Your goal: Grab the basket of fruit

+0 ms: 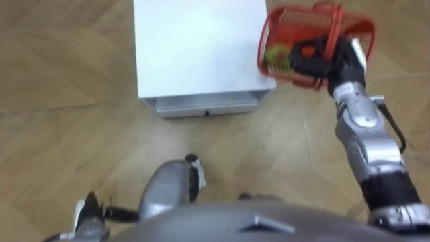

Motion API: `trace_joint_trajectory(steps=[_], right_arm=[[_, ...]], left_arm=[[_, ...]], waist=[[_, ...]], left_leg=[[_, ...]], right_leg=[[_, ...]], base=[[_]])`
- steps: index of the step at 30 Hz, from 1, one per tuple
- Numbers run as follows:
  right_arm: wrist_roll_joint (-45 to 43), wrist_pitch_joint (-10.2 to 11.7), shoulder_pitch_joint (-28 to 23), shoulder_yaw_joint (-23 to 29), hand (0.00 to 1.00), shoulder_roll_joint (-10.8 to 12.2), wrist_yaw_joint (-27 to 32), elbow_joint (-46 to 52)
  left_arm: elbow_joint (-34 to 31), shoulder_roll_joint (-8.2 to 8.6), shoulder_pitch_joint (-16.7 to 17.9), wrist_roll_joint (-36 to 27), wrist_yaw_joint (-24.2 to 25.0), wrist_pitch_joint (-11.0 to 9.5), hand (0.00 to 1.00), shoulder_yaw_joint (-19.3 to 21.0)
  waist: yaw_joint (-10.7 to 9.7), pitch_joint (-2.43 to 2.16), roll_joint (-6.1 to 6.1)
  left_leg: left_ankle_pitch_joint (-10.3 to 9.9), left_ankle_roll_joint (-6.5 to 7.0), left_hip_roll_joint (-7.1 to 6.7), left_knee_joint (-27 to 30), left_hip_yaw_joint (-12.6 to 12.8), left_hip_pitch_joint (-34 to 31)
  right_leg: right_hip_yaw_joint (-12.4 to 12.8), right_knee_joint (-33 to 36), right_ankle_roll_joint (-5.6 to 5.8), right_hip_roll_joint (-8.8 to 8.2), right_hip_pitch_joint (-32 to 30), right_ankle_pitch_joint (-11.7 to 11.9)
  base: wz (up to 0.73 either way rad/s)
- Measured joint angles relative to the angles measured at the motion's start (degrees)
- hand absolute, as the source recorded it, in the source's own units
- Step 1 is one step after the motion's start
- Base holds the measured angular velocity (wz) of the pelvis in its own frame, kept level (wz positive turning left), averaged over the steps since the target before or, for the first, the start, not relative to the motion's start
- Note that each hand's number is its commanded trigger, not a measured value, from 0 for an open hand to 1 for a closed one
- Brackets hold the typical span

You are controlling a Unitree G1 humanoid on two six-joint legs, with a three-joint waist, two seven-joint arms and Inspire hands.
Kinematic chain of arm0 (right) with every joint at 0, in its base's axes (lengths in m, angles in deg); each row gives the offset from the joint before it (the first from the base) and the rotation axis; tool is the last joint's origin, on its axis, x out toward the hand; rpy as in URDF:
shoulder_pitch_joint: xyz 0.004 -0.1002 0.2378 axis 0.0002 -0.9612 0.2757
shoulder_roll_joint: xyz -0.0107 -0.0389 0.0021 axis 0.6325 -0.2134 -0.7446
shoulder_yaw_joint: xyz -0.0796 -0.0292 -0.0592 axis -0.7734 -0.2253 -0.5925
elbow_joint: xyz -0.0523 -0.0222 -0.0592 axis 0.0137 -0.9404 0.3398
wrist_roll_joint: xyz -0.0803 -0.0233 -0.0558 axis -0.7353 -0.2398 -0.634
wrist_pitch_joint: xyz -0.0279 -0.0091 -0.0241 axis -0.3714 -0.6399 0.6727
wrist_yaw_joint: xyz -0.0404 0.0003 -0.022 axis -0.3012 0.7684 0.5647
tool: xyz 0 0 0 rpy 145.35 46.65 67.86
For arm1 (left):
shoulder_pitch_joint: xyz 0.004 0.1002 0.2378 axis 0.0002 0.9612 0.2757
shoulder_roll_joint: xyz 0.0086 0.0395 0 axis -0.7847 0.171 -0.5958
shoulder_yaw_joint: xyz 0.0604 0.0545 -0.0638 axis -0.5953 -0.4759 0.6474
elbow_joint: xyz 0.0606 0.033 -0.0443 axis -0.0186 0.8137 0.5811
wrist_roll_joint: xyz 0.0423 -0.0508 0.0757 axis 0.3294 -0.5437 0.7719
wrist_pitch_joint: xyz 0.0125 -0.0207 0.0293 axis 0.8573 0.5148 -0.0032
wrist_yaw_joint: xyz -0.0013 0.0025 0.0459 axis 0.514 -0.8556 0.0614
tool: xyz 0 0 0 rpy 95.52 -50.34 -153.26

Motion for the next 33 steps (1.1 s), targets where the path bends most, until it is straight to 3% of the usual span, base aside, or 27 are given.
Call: trace_joint_trajectory(steps=[7, 11, 17, 23, 29, 33], right_arm=[[0.1, -1.6, -0.2, -0.3, 1.0, -0.1, -5.1, 4.1], [0.1, -1.7, -0.2, -0.7, 1.0, -0.1, -6.4, 7.2], [1.0, -1.7, -0.2, -1.0, 1.0, 0.0, -10.4, 10.8], [1.4, -2.0, -0.1, -1.4, 1.0, 0.1, -12.5, 11.8], [0.8, -2.8, 2.4, -1.9, 1.0, 1.1, -12.4, 11.8], [1.4, -3.1, 2.6, -3.6, 1.0, 1.4, -12.9, 11.8]], left_arm=[[-0.2, -0.02, 0.5, 0.1, 2.3, 2.1, 0.0, 0.0], [-0.3, 0.01, 0.6, 0.9, 2.9, 2.4, 0.0, -0.1], [-0.4, 0.02, 1.1, 2.0, 4.8, 2.4, 0.0, 0.3], [-0.4, 0.08, 2.6, 2.4, 6.1, 2.8, 0.0, 0.5], [-0.6, 0.46, 2.3, 2.3, 6.3, 3.6, 0.0, 1.0], [-0.6, 0.61, 2.1, 2.3, 6.8, 3.7, 0.0, 1.0]], waist=[[-0.1, -0.19, 0.46], [0.0, -0.23, 0.35], [0.8, -0.28, 0.19], [2.8, -0.71, -0.43], [4.3, -0.19, -0.1], [4.7, -0.3, -0.39]], left_leg=[[2.0, -1.31, 0.91, -2.5, -0.2, 2.6], [2.9, -1.87, 1.69, -2.8, -0.6, 3.2], [3.7, -2.6, 1.66, -3.6, -2.3, 4.5], [4.3, -2.82, 1.26, -4.1, -3.3, 4.6], [3.9, -2.91, 0.52, -4.6, -3.5, 4.5], [3.1, -2.0, -0.66, -4.1, -3.2, 4.4]], right_leg=[[-0.6, 1.2, -1.62, 1.44, 1.2, 0.3], [-0.7, 1.1, -2.4, 2.35, 1.7, 0.7], [-2.3, 0.7, -3.15, 2.8, 3.3, 0.5], [-2.7, 0.2, -3.23, 2.96, 3.5, 0.5], [-3.0, 0.1, -2.91, 2.12, 3.3, -0.1], [-3.2, 1.3, -2.17, 0.53, 3.5, -0.9]], base=[[0.0], [0.0], [0.11], [0.08], [0.03], [0.07]])
